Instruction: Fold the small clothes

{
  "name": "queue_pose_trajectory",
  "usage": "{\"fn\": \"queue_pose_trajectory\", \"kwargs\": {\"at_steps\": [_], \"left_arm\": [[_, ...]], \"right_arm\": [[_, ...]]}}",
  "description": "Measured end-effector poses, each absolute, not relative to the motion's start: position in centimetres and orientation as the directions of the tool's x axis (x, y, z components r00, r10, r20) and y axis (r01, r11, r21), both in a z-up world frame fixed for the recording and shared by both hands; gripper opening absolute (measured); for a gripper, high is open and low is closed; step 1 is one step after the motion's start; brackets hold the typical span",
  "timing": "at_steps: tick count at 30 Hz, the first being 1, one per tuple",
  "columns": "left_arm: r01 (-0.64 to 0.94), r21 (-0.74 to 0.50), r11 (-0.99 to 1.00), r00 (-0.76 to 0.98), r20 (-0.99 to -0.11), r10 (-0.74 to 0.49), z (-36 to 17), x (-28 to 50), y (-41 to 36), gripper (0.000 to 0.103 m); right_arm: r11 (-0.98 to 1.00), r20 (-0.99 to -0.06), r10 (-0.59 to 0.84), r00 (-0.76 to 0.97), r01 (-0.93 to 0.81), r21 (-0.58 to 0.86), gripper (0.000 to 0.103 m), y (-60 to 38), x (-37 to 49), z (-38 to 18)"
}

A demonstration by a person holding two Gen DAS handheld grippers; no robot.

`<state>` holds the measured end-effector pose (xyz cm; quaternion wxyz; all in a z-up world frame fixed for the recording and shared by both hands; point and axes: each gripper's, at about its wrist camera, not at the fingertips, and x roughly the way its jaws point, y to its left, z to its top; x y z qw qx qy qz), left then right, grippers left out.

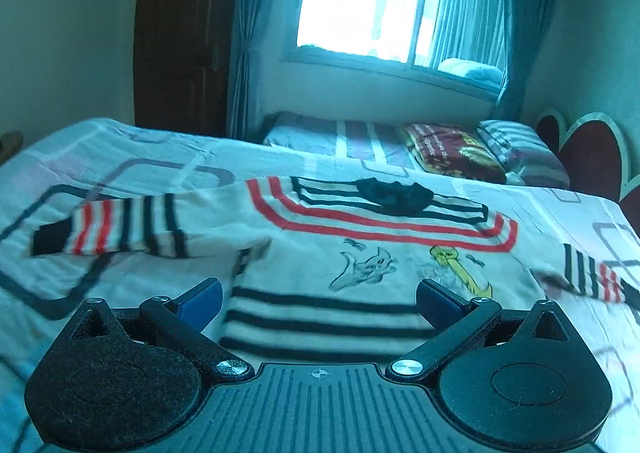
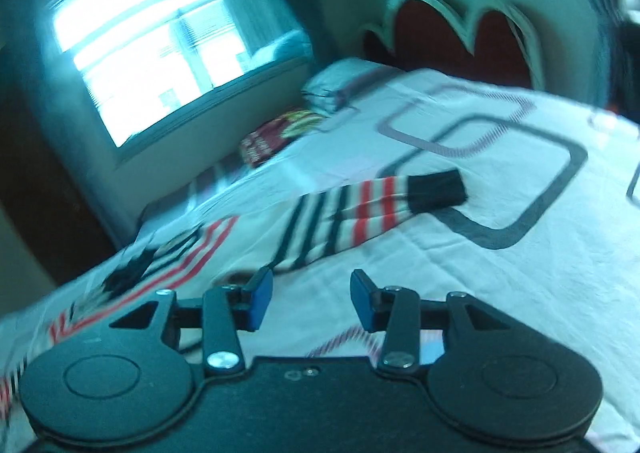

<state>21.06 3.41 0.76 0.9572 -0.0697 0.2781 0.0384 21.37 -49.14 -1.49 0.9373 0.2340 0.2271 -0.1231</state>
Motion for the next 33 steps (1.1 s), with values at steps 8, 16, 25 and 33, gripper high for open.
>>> {"fn": "queue_pose_trajectory", "kwargs": {"at_steps": [8,16,25,33], "left_arm": [[-0.065,-0.085,0.994,0.769,-0.639,-0.005,-3.7,30.2,-3.0,0.103],[-0.076,-0.068,0.995,0.748,-0.663,0.011,-5.6,34.4,-5.7,0.103],[-0.133,-0.027,0.991,0.687,-0.723,0.073,-6.2,36.3,-1.7,0.103],[-0.161,-0.012,0.987,0.686,-0.72,0.103,-7.3,36.0,3.6,0.103]], "right_arm": [[0.646,-0.544,-0.157,0.824,0.502,0.575,0.037,-60.5,29.9,-9.7],[0.607,-0.508,-0.112,0.854,0.463,0.645,0.024,-61.1,32.6,-12.6],[0.711,-0.517,-0.237,0.823,0.51,0.485,0.008,-58.6,33.6,-11.2],[0.92,-0.426,-0.188,0.885,0.311,0.239,0.008,-48.0,37.4,-4.9]]}}
